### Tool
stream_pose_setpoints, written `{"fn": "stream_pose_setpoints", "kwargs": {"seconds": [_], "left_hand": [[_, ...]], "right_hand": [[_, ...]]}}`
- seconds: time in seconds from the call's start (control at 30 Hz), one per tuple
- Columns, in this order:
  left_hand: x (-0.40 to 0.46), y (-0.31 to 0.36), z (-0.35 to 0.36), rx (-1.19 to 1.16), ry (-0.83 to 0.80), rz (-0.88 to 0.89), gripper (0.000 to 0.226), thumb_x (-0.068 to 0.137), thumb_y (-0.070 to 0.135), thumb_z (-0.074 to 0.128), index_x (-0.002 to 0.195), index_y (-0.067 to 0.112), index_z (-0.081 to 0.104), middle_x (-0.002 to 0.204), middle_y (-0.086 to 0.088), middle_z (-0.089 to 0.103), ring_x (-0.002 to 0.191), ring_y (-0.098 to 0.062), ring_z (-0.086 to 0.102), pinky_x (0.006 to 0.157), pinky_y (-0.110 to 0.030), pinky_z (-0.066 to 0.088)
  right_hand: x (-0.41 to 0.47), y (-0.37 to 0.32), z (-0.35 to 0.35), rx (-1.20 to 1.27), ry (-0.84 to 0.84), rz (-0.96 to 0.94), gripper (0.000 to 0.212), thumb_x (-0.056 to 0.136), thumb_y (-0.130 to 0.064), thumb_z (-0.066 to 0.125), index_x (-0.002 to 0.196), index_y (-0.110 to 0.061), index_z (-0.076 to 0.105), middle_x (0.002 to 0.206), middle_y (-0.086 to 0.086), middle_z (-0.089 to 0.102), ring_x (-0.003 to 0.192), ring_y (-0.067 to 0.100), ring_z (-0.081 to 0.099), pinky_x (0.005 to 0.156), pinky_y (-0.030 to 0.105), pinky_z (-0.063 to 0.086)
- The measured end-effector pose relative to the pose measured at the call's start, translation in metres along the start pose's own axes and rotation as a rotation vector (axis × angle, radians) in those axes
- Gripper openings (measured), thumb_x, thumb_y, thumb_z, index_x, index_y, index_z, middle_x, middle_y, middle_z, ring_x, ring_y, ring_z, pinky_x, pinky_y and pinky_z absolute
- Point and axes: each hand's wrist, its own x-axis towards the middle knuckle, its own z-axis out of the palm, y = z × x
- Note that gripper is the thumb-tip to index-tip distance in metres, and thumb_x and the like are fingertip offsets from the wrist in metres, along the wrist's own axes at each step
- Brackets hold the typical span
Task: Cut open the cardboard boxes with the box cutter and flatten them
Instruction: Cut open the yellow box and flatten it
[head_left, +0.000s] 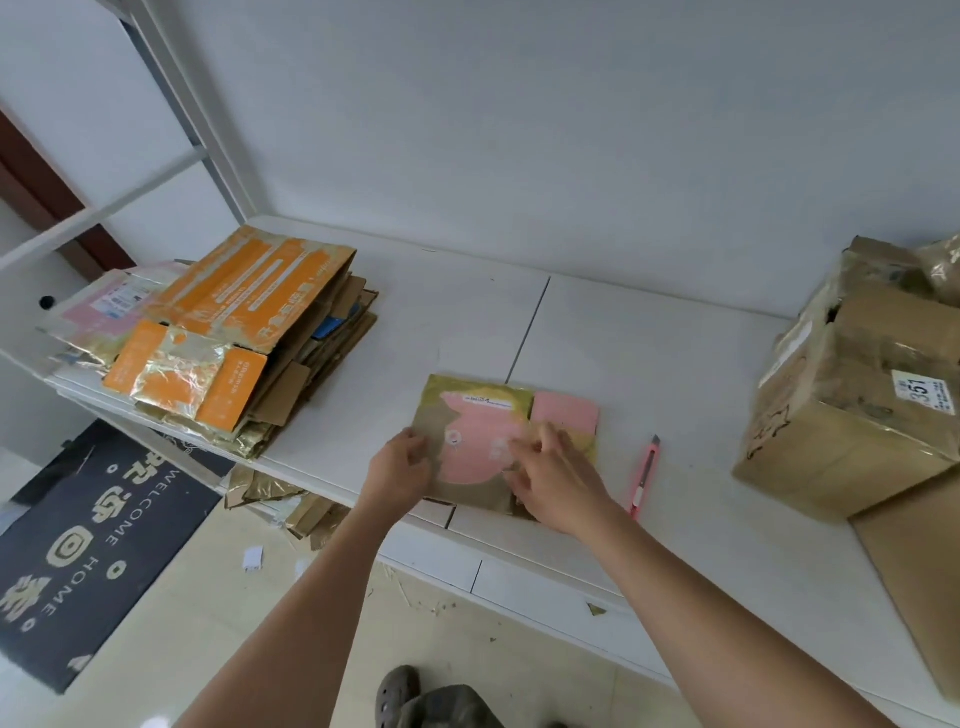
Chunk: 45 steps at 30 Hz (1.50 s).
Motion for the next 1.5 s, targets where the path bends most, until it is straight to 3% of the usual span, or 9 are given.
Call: {"fn": "stream_pose_setpoints", "kwargs": {"seconds": [0.17,0.33,0.47,0.6,0.77,0.9,1.13,1.27,1.5], "left_hand": [[0.014,0.003,-0.001,-0.041,0.065,-0.109,0.027,0.090,0.014,0.058,0.112,0.006,0.069,0.102,-0.003,0.066,0.097,-0.027,0.063,0.085,-0.034,0.053],[0.034,0.016,-0.013,-0.152,0.189,-0.261,0.040,0.095,0.028,0.059,0.128,0.007,0.055,0.121,-0.011,0.062,0.105,-0.029,0.060,0.089,-0.041,0.052],[0.037,0.042,-0.028,-0.220,0.092,-0.125,0.021,0.095,0.023,0.061,0.099,0.006,0.073,0.096,-0.010,0.072,0.089,-0.028,0.067,0.082,-0.041,0.057],[0.018,0.057,-0.059,-0.381,0.184,-0.055,0.031,0.096,0.022,0.060,0.067,0.025,0.072,0.073,0.008,0.069,0.074,-0.016,0.066,0.070,-0.033,0.055],[-0.009,0.047,-0.136,-0.866,0.371,-0.094,0.027,0.096,0.018,0.062,0.075,0.025,0.077,0.075,0.004,0.073,0.073,-0.019,0.066,0.070,-0.036,0.057],[-0.019,0.008,-0.202,-1.171,0.466,-0.168,0.013,0.098,0.015,0.060,0.103,0.011,0.071,0.082,0.000,0.072,0.068,-0.015,0.066,0.054,-0.025,0.053],[0.011,-0.085,-0.308,-1.148,0.587,-0.215,0.004,0.094,0.009,0.063,0.091,0.010,0.066,0.084,-0.009,0.067,0.069,-0.018,0.063,0.063,-0.027,0.055],[0.051,-0.147,-0.359,-1.061,0.555,-0.258,0.057,0.085,-0.008,0.066,0.129,0.021,0.043,0.103,-0.011,0.066,0.085,-0.025,0.066,0.075,-0.040,0.058],[0.133,-0.218,-0.400,-0.868,0.537,-0.406,0.060,0.080,-0.003,0.073,0.123,0.017,0.037,0.103,-0.014,0.061,0.091,-0.029,0.065,0.083,-0.050,0.058]], "right_hand": [[0.003,0.003,0.046,-0.012,-0.147,0.086,0.062,0.100,-0.060,0.014,0.148,-0.047,-0.024,0.163,0.007,-0.021,0.146,0.026,-0.031,0.117,0.046,-0.021],[0.004,0.007,0.054,-0.048,-0.170,0.090,0.060,0.099,-0.062,0.006,0.125,-0.050,-0.047,0.157,0.001,-0.036,0.137,0.021,-0.045,0.112,0.043,-0.029],[-0.003,0.010,0.041,-0.004,-0.126,0.059,0.070,0.102,-0.056,0.019,0.146,-0.034,-0.031,0.163,-0.001,-0.022,0.147,0.023,-0.028,0.120,0.045,-0.014],[-0.001,0.000,0.004,0.184,0.212,0.018,0.067,0.099,-0.043,0.050,0.154,-0.043,0.012,0.164,0.003,0.003,0.152,0.033,-0.006,0.120,0.057,0.011],[0.035,-0.062,-0.062,0.365,0.639,0.009,0.050,0.091,-0.027,0.067,0.138,-0.020,0.055,0.152,0.020,0.020,0.143,0.042,0.015,0.115,0.046,0.019],[0.072,-0.138,-0.097,0.610,0.572,-0.118,0.042,0.091,-0.017,0.070,0.132,-0.016,0.059,0.140,0.013,0.031,0.133,0.034,0.034,0.107,0.046,0.040],[0.164,-0.278,-0.122,0.482,0.503,-0.262,0.027,0.089,-0.012,0.070,0.116,-0.012,0.068,0.125,0.016,0.048,0.120,0.029,0.046,0.107,0.041,0.039],[0.235,-0.358,-0.115,0.359,0.446,-0.280,0.023,0.091,-0.015,0.068,0.113,-0.011,0.068,0.126,0.014,0.045,0.117,0.031,0.049,0.097,0.025,0.040],[0.355,-0.429,-0.083,0.196,0.269,-0.262,0.023,0.096,-0.017,0.060,0.119,-0.012,0.064,0.123,0.012,0.044,0.119,0.031,0.043,0.094,0.030,0.041]]}}
